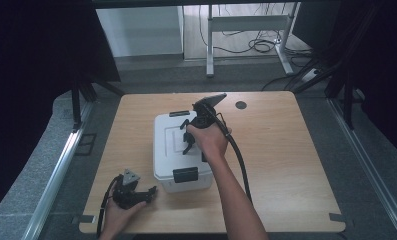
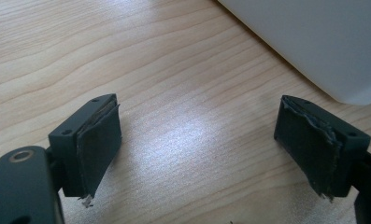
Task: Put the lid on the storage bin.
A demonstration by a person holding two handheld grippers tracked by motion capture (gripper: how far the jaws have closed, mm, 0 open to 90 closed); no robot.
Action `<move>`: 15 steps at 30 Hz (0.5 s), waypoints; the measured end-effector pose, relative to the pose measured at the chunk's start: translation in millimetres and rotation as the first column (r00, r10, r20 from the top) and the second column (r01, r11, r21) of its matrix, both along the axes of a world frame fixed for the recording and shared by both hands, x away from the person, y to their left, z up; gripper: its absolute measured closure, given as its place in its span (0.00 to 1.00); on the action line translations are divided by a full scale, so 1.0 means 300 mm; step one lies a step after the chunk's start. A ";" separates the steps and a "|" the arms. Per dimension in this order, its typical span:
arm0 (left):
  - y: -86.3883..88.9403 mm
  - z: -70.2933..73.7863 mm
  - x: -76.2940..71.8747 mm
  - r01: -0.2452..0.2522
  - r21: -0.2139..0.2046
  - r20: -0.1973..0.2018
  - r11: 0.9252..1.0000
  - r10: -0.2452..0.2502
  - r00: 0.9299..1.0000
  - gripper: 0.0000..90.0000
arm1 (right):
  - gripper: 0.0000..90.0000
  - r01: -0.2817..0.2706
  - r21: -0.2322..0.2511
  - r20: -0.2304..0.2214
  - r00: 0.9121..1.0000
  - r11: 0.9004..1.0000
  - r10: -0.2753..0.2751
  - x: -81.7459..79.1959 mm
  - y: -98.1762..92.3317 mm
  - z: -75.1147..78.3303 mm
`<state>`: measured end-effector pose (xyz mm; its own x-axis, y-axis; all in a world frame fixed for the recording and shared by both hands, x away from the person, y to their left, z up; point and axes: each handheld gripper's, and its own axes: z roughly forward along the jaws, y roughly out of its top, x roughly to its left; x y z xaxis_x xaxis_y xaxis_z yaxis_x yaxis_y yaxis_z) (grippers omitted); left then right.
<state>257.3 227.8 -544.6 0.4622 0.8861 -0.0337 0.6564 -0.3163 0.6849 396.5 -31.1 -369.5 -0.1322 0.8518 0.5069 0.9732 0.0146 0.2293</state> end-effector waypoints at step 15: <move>0.001 0.000 0.001 0.003 0.001 0.000 1.000 -0.003 1.000 0.16 | 0.44 -0.118 0.042 0.238 0.966 0.992 0.104 -0.050 -0.076 0.024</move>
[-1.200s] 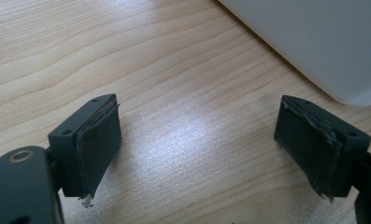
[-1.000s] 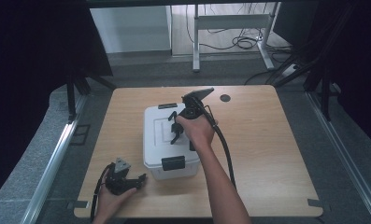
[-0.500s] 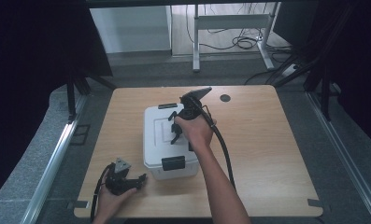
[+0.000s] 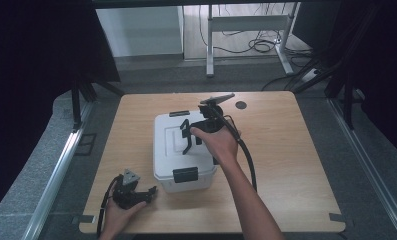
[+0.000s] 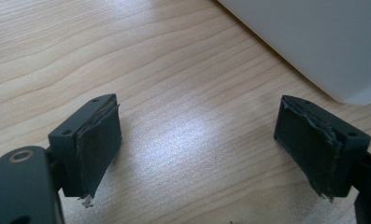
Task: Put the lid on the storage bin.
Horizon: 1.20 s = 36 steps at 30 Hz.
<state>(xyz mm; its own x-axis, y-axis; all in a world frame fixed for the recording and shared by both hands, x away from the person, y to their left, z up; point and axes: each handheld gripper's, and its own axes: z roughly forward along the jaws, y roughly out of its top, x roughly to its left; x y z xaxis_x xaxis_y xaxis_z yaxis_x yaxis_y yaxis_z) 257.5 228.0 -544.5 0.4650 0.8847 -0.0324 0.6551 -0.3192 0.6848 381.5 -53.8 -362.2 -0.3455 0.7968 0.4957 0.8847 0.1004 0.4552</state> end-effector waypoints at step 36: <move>-0.001 -0.001 -0.001 -0.004 -0.004 0.001 1.000 0.004 1.000 0.16 | 0.42 0.099 0.195 0.149 0.980 0.976 -0.129 -0.233 -0.676 -0.236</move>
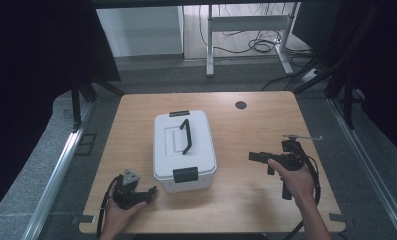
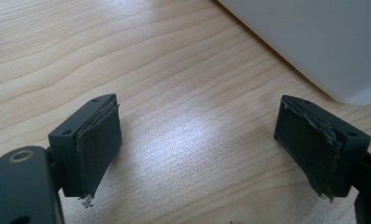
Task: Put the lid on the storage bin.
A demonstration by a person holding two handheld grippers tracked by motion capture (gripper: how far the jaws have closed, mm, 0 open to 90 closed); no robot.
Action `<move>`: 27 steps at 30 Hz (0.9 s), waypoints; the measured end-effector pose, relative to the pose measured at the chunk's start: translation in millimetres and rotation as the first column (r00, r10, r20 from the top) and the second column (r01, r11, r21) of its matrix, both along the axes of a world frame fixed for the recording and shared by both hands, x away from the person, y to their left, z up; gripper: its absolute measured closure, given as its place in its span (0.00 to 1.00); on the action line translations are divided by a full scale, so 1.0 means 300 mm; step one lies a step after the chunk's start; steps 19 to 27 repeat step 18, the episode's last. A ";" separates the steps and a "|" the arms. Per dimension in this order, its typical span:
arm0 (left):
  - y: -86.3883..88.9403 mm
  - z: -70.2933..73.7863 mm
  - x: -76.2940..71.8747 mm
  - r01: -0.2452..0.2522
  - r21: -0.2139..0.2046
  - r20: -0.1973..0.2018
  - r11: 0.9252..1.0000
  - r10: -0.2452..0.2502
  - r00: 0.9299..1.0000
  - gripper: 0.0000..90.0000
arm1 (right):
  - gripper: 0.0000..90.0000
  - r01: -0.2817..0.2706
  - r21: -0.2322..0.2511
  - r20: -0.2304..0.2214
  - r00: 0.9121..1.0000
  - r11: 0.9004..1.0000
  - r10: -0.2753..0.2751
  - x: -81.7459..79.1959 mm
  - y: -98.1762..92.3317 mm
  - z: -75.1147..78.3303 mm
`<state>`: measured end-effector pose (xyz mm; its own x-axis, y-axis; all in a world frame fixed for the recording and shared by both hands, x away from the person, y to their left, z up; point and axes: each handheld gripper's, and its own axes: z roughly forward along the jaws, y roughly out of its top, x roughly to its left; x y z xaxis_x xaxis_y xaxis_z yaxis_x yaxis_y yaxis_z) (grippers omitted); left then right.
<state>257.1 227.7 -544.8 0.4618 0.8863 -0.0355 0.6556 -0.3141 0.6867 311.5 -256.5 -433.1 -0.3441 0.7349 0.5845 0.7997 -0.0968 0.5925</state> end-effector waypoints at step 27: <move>0.000 0.000 0.000 0.000 0.000 0.000 1.000 0.000 1.000 0.16 | 0.41 0.014 0.005 -0.013 1.000 1.000 -0.014 -0.035 -0.076 -0.114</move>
